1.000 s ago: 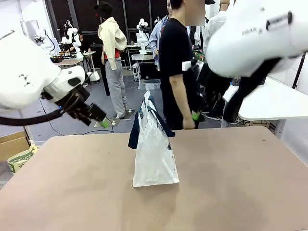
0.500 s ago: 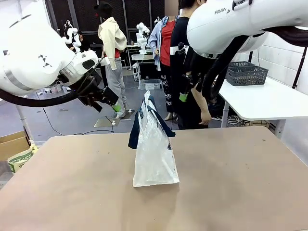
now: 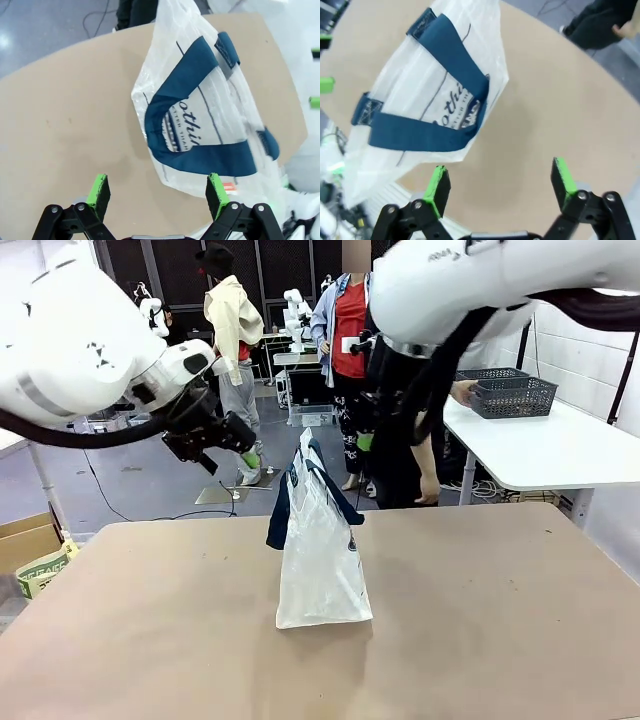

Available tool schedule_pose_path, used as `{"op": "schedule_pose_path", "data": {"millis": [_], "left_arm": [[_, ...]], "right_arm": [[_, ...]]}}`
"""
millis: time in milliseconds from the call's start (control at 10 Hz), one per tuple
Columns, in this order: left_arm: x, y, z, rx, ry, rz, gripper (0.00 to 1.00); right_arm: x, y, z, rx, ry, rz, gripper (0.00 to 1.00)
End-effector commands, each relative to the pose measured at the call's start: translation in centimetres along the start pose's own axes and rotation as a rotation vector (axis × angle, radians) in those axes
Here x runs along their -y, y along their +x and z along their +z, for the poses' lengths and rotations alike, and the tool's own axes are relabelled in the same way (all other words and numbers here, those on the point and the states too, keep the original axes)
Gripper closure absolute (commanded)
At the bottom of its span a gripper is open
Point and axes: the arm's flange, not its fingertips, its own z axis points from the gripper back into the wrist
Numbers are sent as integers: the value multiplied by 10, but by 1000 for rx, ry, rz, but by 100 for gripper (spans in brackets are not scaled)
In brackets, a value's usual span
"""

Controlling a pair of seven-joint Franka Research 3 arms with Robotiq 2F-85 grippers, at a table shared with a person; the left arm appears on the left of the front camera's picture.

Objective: Transfer purchased items from the store into the shopping bag.
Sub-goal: Open the Reusable shopping bag in the center of the table.

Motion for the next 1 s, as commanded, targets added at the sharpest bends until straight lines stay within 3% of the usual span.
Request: {"op": "schedule_pose_path", "data": {"millis": [0, 300, 400, 600, 700, 900], "left_arm": [[19, 26, 2, -61, 3, 169, 0], [33, 38, -7, -155, 0, 252, 0], [24, 22, -1, -86, -3, 215, 0], [30, 29, -6, -123, -7, 244, 0], [38, 29, -13, -144, -31, 284, 0], [38, 27, -15, -141, -80, 300, 0]], "right_arm": [[-1, 53, 13, -110, -3, -115, 0], [-2, 91, 3, -196, -16, -130, 0], [-2, 49, 10, -129, -17, -138, 0], [1, 67, 4, -164, -11, -141, 0], [-4, 70, -7, -149, 80, -140, 0], [-15, 87, -28, -167, 144, -181, 0]]}}
